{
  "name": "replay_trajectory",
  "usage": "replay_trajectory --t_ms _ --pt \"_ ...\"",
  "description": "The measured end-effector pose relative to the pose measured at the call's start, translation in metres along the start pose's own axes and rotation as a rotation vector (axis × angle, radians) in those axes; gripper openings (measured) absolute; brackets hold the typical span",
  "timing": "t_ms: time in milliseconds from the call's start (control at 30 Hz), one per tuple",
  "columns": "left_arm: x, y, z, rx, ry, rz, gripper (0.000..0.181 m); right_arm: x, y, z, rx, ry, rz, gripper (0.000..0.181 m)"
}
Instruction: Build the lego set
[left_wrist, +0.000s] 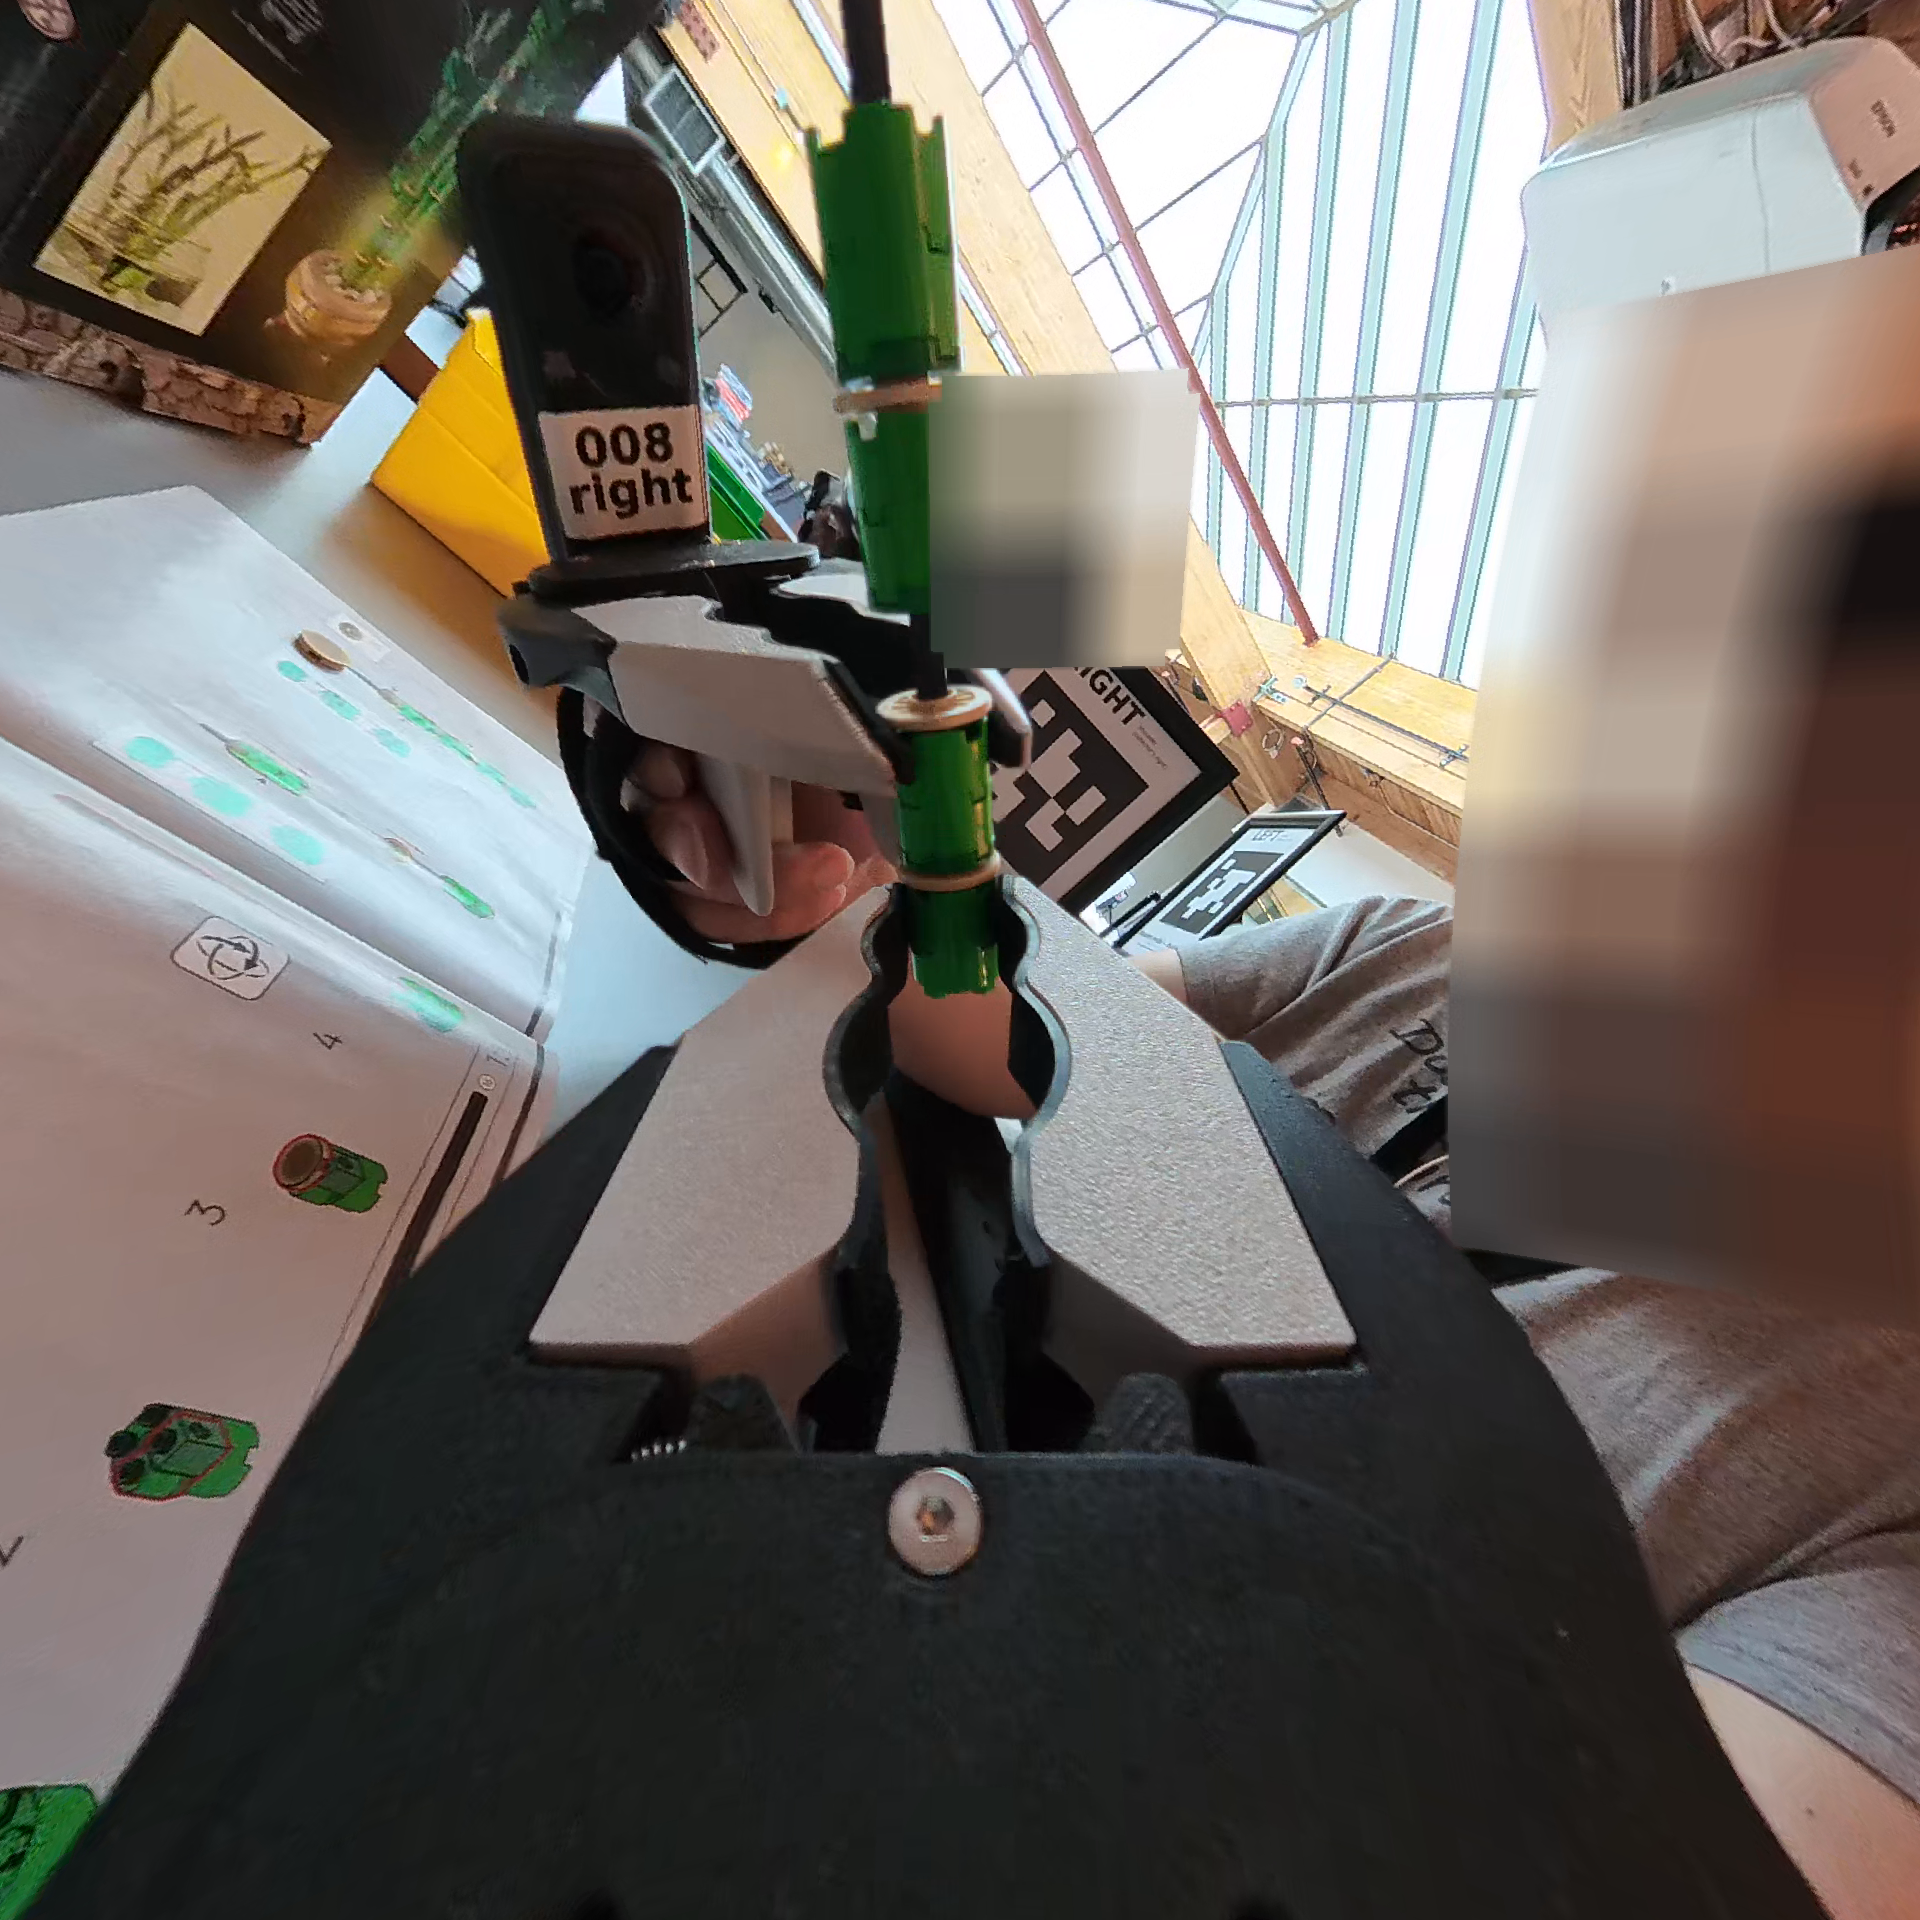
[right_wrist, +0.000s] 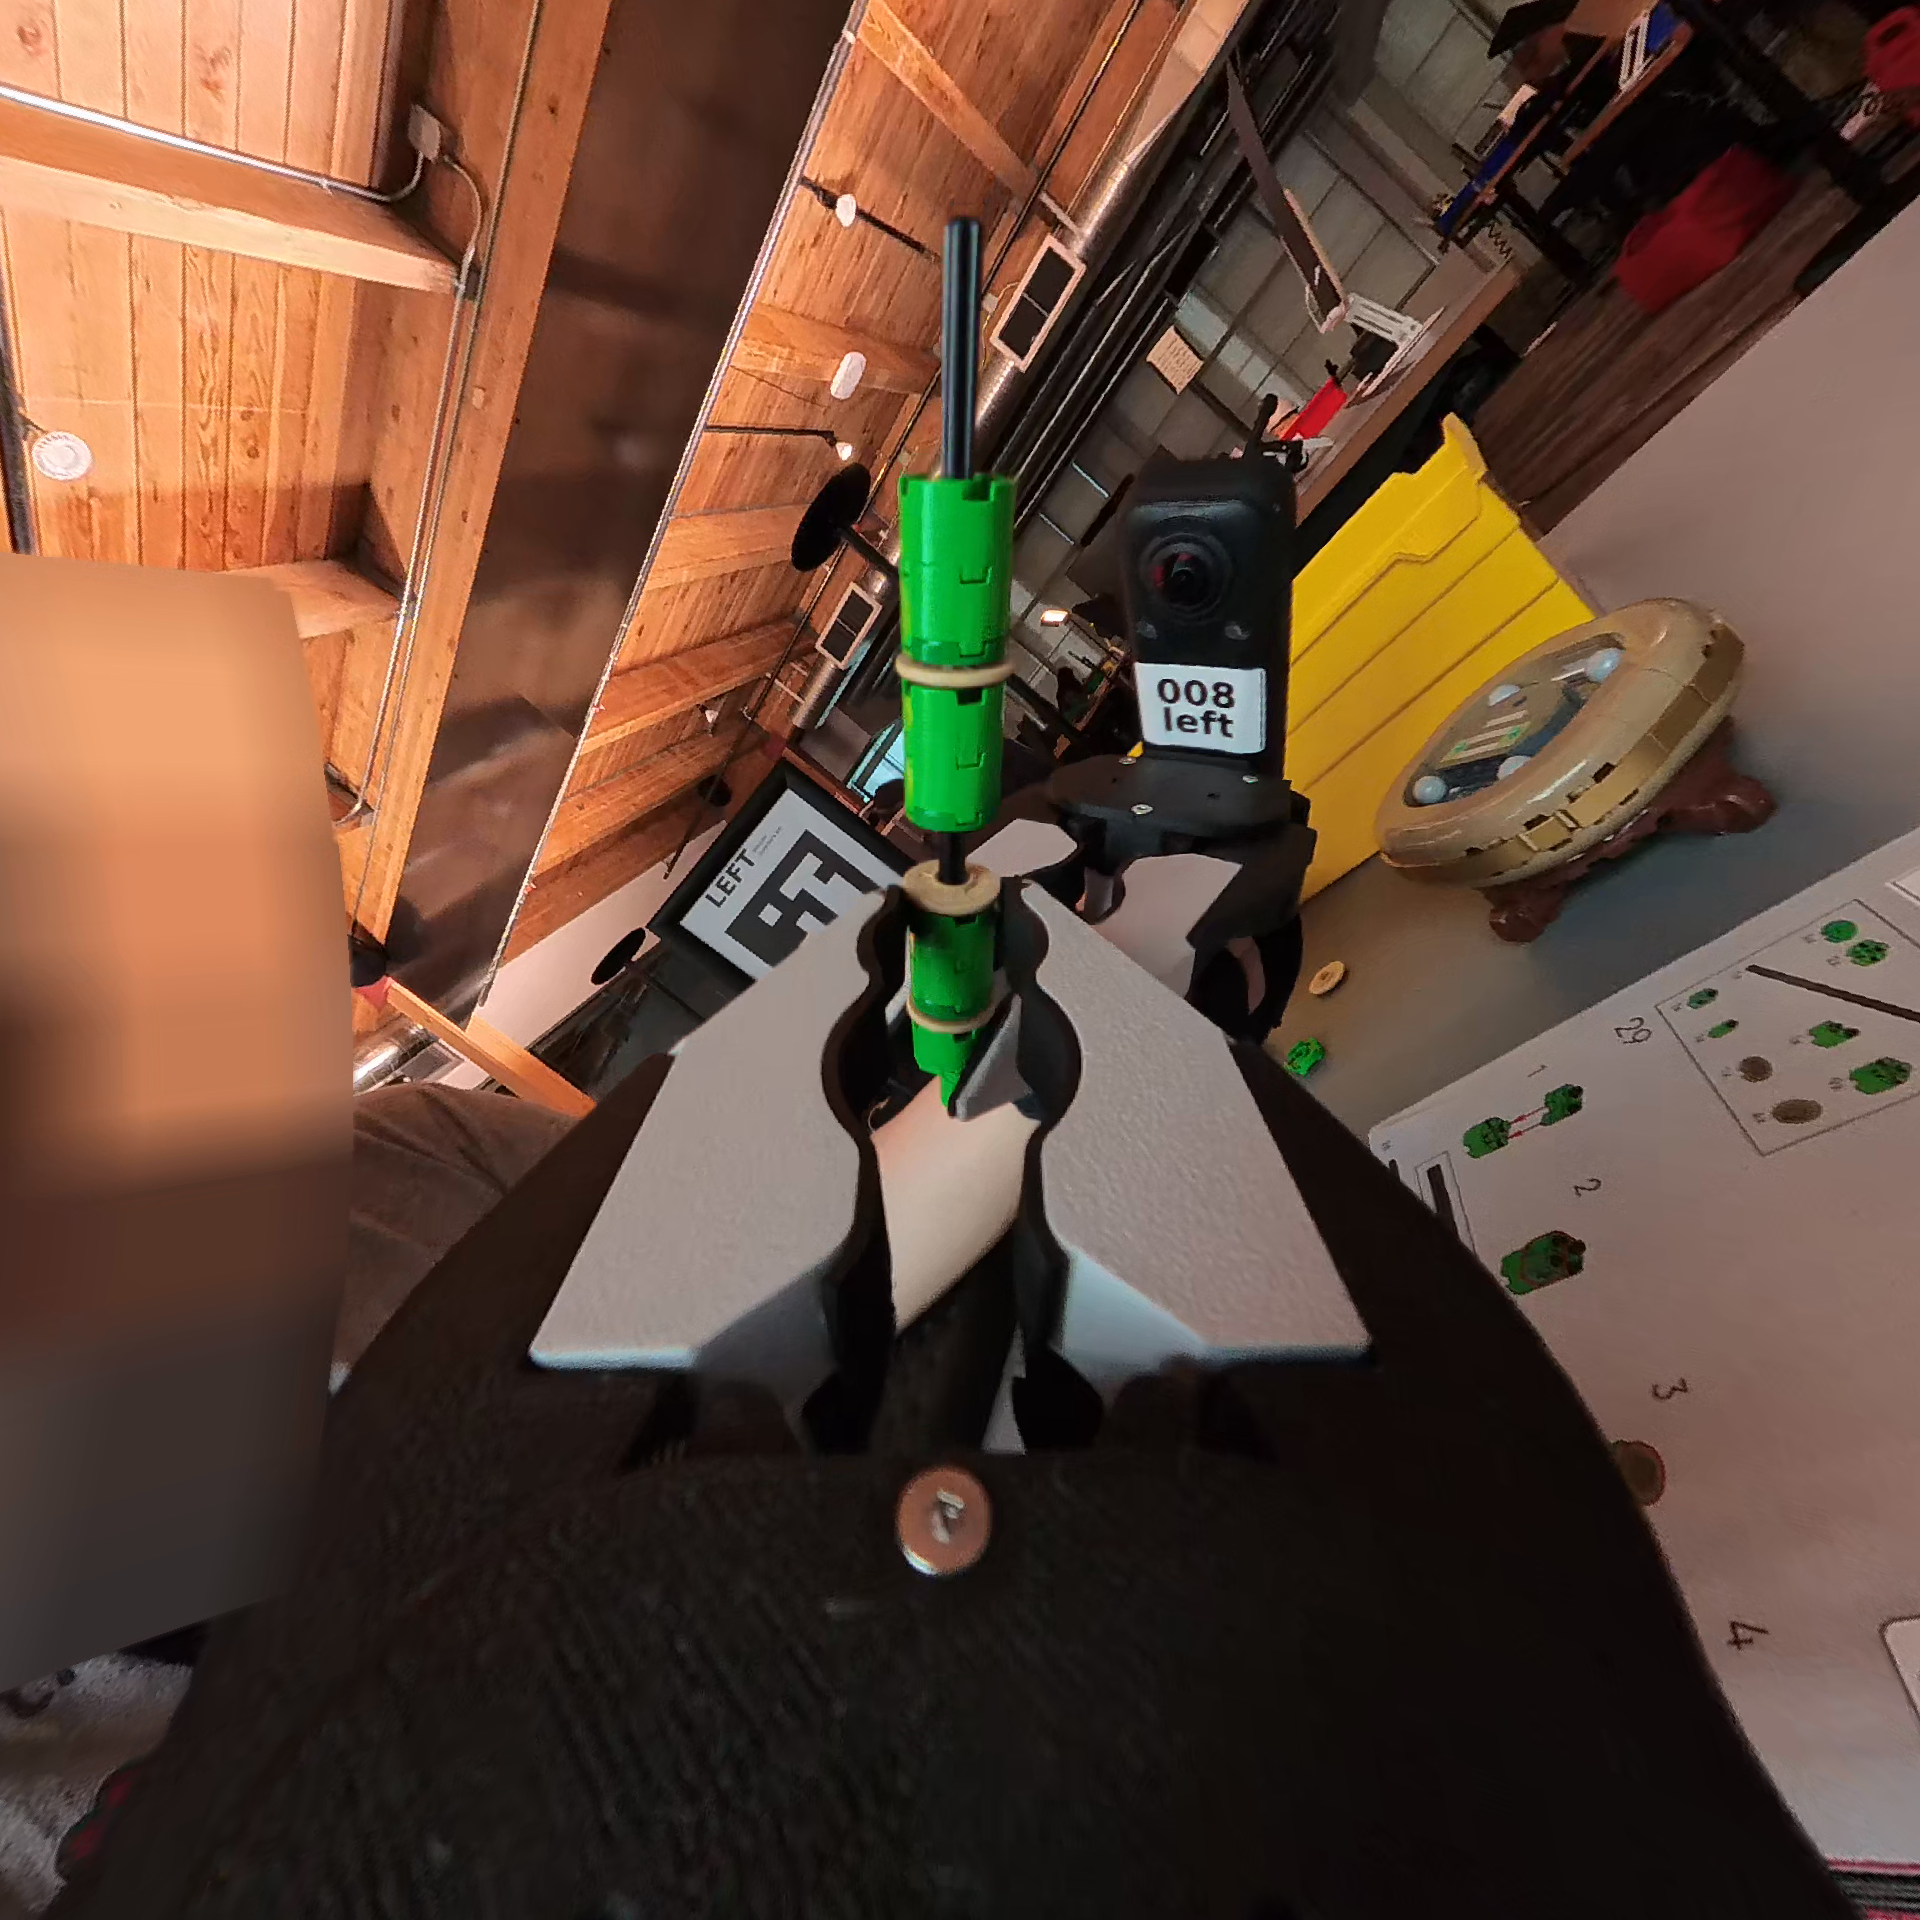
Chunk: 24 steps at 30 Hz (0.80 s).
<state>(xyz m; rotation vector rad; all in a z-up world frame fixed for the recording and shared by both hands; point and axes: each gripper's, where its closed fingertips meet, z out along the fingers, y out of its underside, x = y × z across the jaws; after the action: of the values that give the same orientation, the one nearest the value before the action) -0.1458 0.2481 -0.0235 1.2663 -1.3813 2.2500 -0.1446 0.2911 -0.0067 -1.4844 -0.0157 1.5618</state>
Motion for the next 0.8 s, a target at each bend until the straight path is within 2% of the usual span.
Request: replay_trajectory --t_ms 33,200,333,400,633,800 --pt "0.000 0.002 0.001 -0.012 -0.002 0.003 0.013 -0.002 0.001 0.000 -0.008 -0.004 -0.008 0.017" --pt "0.001 0.004 0.002 -0.022 0.016 -0.017 0.013 -0.002 0.005 0.001 -0.048 0.021 -0.041 0.015" --pt "0.002 -0.006 -0.002 0.046 0.035 -0.042 0.021 0.002 -0.002 -0.003 0.000 0.038 -0.016 0.015" --pt "-0.001 -0.007 -0.005 0.054 0.012 -0.040 0.032 0.008 -0.004 -0.006 0.016 0.071 -0.009 0.015" --pt "-0.017 -0.007 -0.016 0.057 -0.099 -0.045 0.034 0.012 -0.008 -0.010 0.047 0.086 0.019 0.015" --pt "-0.017 -0.003 -0.010 0.038 -0.074 -0.066 0.035 0.011 -0.003 -0.004 0.011 0.093 0.005 0.015"
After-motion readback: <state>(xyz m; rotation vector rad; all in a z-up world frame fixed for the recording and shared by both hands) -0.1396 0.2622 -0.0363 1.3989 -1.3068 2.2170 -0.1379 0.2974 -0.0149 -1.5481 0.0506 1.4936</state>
